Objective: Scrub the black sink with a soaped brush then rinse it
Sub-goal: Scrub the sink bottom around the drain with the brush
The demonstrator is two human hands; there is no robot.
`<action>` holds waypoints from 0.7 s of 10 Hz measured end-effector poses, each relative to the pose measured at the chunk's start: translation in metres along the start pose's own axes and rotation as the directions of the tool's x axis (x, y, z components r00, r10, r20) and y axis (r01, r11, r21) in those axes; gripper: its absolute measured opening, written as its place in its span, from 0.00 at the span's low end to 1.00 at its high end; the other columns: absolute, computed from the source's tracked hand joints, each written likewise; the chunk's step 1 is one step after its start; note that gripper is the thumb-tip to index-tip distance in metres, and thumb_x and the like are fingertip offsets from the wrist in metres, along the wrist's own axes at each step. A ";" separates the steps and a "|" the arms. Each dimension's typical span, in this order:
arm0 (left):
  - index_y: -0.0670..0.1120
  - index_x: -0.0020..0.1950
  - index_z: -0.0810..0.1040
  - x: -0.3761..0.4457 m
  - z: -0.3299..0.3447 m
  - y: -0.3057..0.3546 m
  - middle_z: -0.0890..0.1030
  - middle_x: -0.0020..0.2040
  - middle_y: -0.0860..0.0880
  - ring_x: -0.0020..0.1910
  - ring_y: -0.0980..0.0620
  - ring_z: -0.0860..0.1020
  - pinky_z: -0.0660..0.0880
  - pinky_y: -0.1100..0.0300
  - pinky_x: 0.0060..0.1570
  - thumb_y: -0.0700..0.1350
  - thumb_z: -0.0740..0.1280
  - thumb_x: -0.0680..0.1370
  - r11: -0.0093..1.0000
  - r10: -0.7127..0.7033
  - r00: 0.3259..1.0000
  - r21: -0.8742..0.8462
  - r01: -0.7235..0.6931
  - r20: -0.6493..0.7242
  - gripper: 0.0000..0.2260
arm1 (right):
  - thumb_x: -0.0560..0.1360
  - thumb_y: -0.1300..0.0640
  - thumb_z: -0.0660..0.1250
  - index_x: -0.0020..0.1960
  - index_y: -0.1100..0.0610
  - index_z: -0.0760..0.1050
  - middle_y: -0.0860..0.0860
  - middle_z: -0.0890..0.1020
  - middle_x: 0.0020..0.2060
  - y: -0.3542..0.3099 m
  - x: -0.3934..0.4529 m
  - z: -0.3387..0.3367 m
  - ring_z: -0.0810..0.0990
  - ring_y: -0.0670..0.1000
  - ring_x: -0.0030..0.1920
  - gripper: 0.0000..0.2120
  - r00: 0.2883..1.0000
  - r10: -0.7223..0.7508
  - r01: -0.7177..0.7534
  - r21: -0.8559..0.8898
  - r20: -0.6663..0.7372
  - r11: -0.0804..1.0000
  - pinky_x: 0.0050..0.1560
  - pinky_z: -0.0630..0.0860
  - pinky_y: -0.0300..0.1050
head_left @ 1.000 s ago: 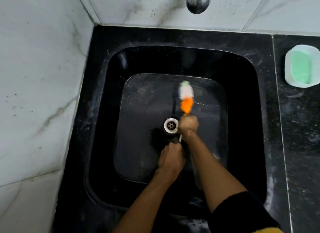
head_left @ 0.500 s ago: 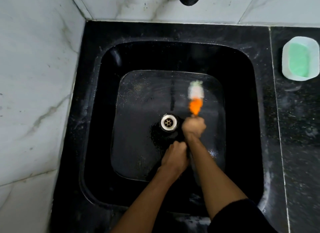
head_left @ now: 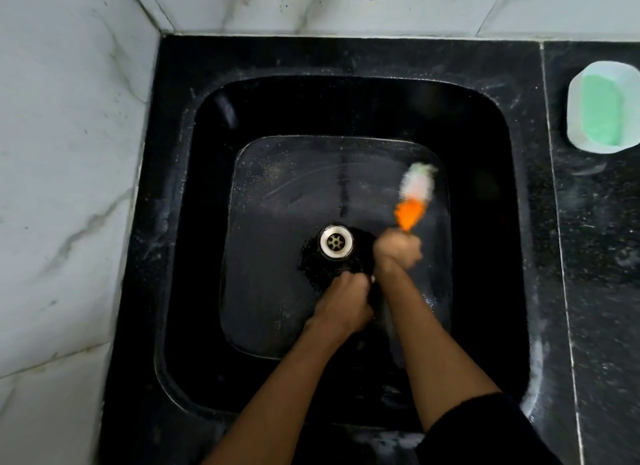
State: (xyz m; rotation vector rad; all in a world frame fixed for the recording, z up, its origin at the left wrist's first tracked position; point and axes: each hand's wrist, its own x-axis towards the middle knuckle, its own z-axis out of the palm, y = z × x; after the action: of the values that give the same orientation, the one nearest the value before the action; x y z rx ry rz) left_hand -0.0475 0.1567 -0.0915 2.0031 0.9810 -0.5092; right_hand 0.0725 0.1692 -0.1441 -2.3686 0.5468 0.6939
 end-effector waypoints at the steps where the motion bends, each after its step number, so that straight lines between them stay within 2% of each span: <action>1: 0.39 0.58 0.72 0.012 -0.001 0.003 0.73 0.60 0.36 0.62 0.36 0.72 0.69 0.45 0.60 0.42 0.62 0.79 0.994 0.030 0.996 0.102 -0.039 0.087 0.11 | 0.79 0.57 0.61 0.60 0.66 0.76 0.64 0.78 0.59 -0.003 0.001 -0.010 0.76 0.63 0.62 0.15 0.996 0.090 -0.090 0.014 -0.026 0.996 0.59 0.73 0.53; 2: 0.39 0.43 0.73 0.020 0.002 -0.002 0.79 0.47 0.35 0.51 0.34 0.79 0.74 0.43 0.43 0.40 0.62 0.72 0.998 -0.039 0.997 -0.058 0.035 -0.065 0.04 | 0.80 0.55 0.59 0.61 0.64 0.76 0.62 0.78 0.60 -0.022 -0.008 0.015 0.76 0.61 0.61 0.16 0.937 -0.155 0.179 -0.049 0.312 0.983 0.54 0.73 0.47; 3: 0.37 0.33 0.69 0.031 0.000 0.014 0.79 0.39 0.31 0.42 0.33 0.79 0.66 0.49 0.34 0.35 0.63 0.69 0.984 -0.068 0.985 -0.175 0.039 -0.161 0.06 | 0.81 0.52 0.53 0.66 0.64 0.72 0.62 0.77 0.61 -0.044 0.000 0.021 0.76 0.61 0.60 0.21 0.816 -0.180 0.206 0.015 0.549 0.978 0.51 0.73 0.43; 4: 0.34 0.47 0.76 0.032 -0.006 0.045 0.79 0.50 0.32 0.52 0.33 0.77 0.70 0.46 0.42 0.37 0.64 0.74 0.996 0.043 0.996 -0.074 -0.048 -0.076 0.07 | 0.81 0.51 0.55 0.66 0.64 0.72 0.61 0.77 0.61 -0.036 0.040 -0.016 0.78 0.60 0.60 0.21 0.917 -0.081 0.021 0.155 0.390 0.988 0.38 0.74 0.34; 5: 0.36 0.57 0.74 0.019 0.002 0.052 0.76 0.59 0.34 0.60 0.35 0.75 0.72 0.47 0.55 0.39 0.64 0.76 0.980 0.153 0.975 0.106 -0.171 0.161 0.11 | 0.82 0.57 0.56 0.64 0.64 0.74 0.60 0.78 0.61 0.003 0.047 -0.043 0.77 0.60 0.61 0.17 0.986 -0.056 0.068 -0.068 0.156 0.995 0.47 0.76 0.35; 6: 0.37 0.59 0.75 -0.003 0.009 0.035 0.76 0.59 0.34 0.60 0.34 0.75 0.71 0.45 0.57 0.40 0.63 0.78 0.983 0.112 0.978 0.126 -0.136 0.178 0.11 | 0.79 0.58 0.60 0.58 0.66 0.78 0.63 0.80 0.57 0.020 0.018 -0.039 0.78 0.63 0.60 0.15 0.999 -0.011 0.017 -0.134 0.050 0.991 0.57 0.74 0.51; 7: 0.37 0.54 0.78 -0.011 0.006 0.020 0.80 0.52 0.34 0.55 0.33 0.77 0.72 0.46 0.50 0.39 0.63 0.76 0.999 -0.002 1.000 -0.036 0.001 -0.018 0.10 | 0.76 0.59 0.63 0.55 0.65 0.79 0.64 0.80 0.56 0.000 -0.006 -0.008 0.78 0.64 0.59 0.13 0.930 -0.176 0.233 -0.147 0.323 0.961 0.55 0.74 0.50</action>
State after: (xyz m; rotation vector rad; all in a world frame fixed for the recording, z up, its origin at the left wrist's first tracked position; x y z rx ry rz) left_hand -0.0381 0.1399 -0.0779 1.9782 0.9961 -0.4722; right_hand 0.0703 0.1652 -0.1348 -2.3739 0.1010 1.0285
